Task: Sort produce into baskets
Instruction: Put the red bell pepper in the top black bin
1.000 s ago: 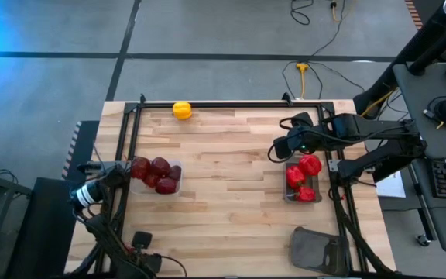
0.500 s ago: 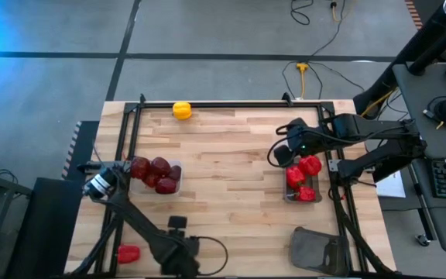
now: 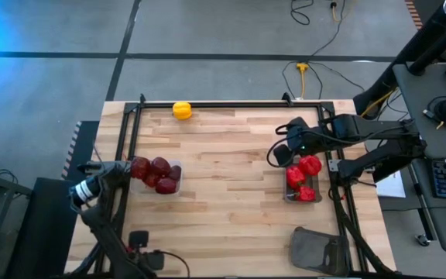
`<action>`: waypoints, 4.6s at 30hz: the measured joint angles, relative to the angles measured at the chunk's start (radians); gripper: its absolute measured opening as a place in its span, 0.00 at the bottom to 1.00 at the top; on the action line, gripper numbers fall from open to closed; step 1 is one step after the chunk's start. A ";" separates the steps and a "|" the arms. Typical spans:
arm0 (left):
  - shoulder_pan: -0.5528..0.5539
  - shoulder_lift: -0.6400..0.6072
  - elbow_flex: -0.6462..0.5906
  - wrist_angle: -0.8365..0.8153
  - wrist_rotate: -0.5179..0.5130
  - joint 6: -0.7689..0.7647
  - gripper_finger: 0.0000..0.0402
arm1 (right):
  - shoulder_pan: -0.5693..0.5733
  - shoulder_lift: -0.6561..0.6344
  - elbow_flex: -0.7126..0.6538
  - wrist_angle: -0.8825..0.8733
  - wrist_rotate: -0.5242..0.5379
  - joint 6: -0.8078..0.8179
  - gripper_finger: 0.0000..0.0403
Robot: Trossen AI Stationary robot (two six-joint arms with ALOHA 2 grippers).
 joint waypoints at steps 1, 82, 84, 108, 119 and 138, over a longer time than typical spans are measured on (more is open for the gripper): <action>-0.006 0.000 0.000 -0.002 -0.001 -0.023 0.81 | 0.000 0.000 0.000 0.004 0.009 -0.002 0.99; 0.542 -0.324 -0.066 0.566 -0.775 0.542 0.86 | 0.557 0.542 0.045 0.304 -0.104 -0.175 0.99; 0.485 -0.392 -0.087 0.508 -0.836 0.456 0.85 | 0.541 0.548 0.039 0.311 -0.107 -0.197 0.99; 0.172 -0.519 -0.328 0.534 -0.993 -0.128 0.82 | 0.298 0.769 0.034 0.425 -0.211 -0.242 0.95; 0.173 -0.519 -0.299 0.561 -1.140 -0.126 0.82 | 0.300 0.682 0.051 0.240 -0.205 -0.216 0.62; 0.179 -0.429 -0.301 0.678 -1.126 -0.129 0.82 | 0.314 0.241 -0.211 -0.193 0.049 0.342 0.63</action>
